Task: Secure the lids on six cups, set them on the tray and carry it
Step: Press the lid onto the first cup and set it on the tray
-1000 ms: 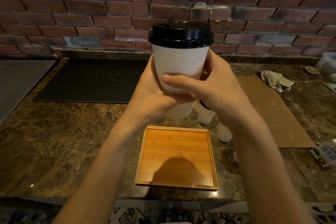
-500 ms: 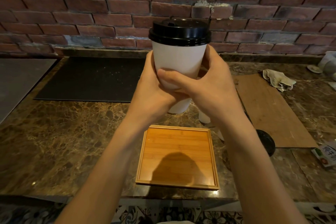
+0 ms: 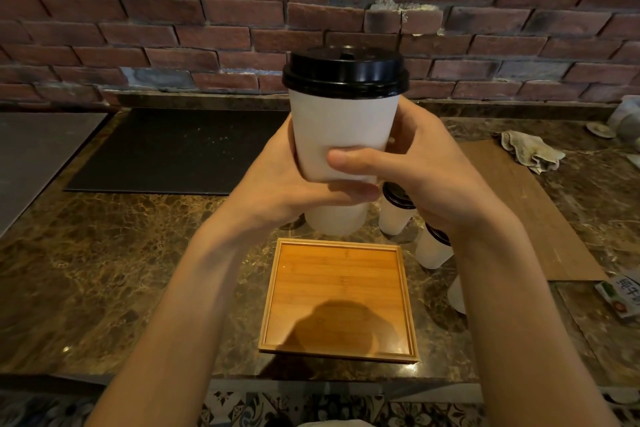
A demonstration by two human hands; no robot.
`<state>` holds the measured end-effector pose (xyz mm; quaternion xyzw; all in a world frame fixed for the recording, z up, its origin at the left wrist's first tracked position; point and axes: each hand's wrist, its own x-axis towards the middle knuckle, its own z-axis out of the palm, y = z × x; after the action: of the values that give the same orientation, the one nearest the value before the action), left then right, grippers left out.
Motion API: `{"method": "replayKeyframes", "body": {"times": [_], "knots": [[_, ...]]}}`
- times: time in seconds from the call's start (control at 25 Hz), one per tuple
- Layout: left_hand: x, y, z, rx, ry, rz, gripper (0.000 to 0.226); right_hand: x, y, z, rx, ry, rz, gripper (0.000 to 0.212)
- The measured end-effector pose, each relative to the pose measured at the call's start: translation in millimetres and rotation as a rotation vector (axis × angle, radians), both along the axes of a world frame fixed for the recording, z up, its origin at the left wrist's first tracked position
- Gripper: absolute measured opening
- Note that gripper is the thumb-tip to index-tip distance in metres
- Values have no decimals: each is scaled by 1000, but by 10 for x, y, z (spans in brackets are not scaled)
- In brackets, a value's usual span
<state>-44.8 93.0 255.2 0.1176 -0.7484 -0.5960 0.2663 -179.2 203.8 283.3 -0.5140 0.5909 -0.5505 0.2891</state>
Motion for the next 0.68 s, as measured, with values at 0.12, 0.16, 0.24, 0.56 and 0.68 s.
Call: {"method": "replayKeyframes", "body": {"times": [0.12, 0.16, 0.24, 0.56, 0.68], "knots": [[28, -4, 1, -22, -18, -40, 87, -29, 5, -18, 8, -34, 36, 56], [29, -2, 1, -27, -16, -39, 87, -30, 3, -26, 15, -25, 33, 56], [17, 1, -2, -32, -7, -19, 86, -16, -11, -33, 34, 4, 9, 61], [-84, 65, -22, -63, 101, 193, 84, 115, -76, 13, 20, 55, -143, 73], [-127, 103, -37, -31, 132, 249, 83, 202, -136, -32, 16, 77, -243, 80]]}}
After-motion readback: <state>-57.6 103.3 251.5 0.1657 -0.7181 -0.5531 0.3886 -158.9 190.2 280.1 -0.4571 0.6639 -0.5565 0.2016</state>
